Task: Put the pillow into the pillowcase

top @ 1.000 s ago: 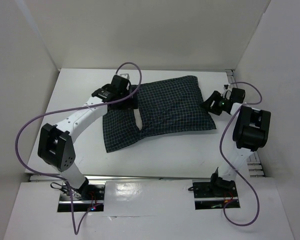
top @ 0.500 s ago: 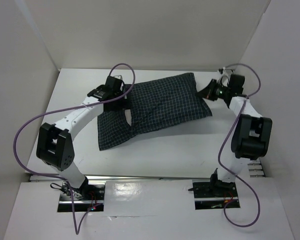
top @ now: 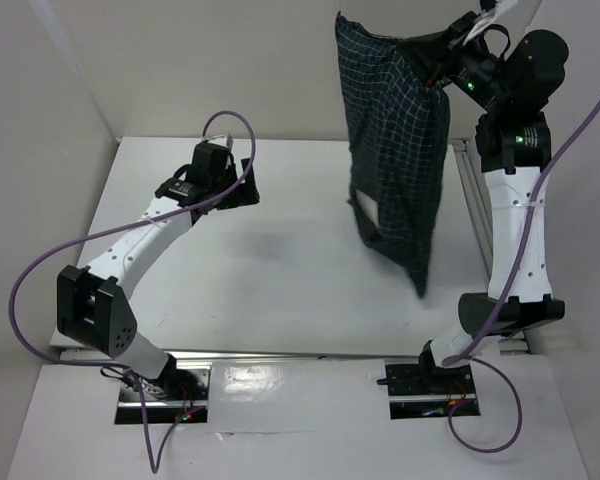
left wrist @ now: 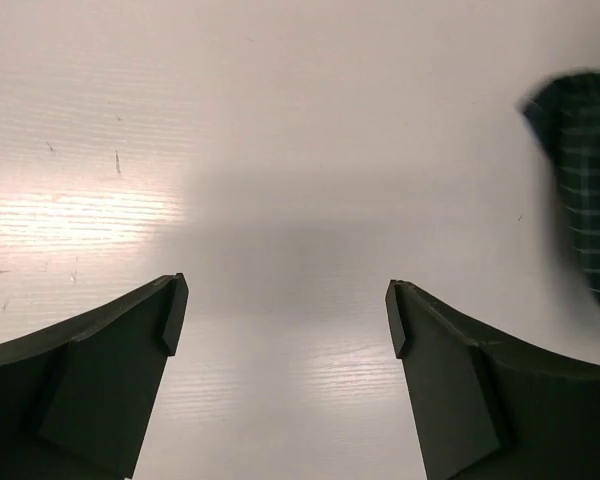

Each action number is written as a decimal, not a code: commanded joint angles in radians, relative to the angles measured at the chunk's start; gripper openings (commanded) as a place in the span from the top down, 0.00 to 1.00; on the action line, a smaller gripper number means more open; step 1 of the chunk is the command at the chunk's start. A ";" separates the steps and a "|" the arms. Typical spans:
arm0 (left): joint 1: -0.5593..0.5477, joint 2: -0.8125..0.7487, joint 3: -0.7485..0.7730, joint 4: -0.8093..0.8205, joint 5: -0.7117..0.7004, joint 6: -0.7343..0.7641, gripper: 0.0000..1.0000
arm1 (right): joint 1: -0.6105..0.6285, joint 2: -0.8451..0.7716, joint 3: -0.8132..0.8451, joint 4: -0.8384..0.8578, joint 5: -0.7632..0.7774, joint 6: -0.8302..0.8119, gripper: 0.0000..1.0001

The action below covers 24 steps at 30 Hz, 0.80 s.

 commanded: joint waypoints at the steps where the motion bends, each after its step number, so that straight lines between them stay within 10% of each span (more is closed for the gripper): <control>1: 0.016 -0.006 0.018 0.032 0.029 -0.001 0.00 | 0.013 -0.021 0.108 0.151 0.186 -0.022 1.00; 4: 0.016 -0.006 0.007 0.022 0.043 0.009 0.00 | 0.013 0.209 0.633 -0.021 0.226 -0.082 1.00; 7: 0.027 -0.015 0.007 -0.002 0.028 0.009 0.00 | 0.052 0.068 0.278 0.114 0.141 -0.104 1.00; 16: 0.141 -0.101 0.003 -0.206 -0.158 -0.119 0.00 | 0.840 0.108 -0.600 0.280 0.433 -0.265 1.00; 21: 0.225 -0.196 0.082 -0.362 -0.346 -0.246 0.00 | 0.849 0.170 -0.609 0.259 0.350 -0.122 0.23; 24: 0.249 -0.240 0.092 -0.377 -0.401 -0.260 0.00 | 0.860 0.170 -0.579 0.224 0.371 -0.122 0.01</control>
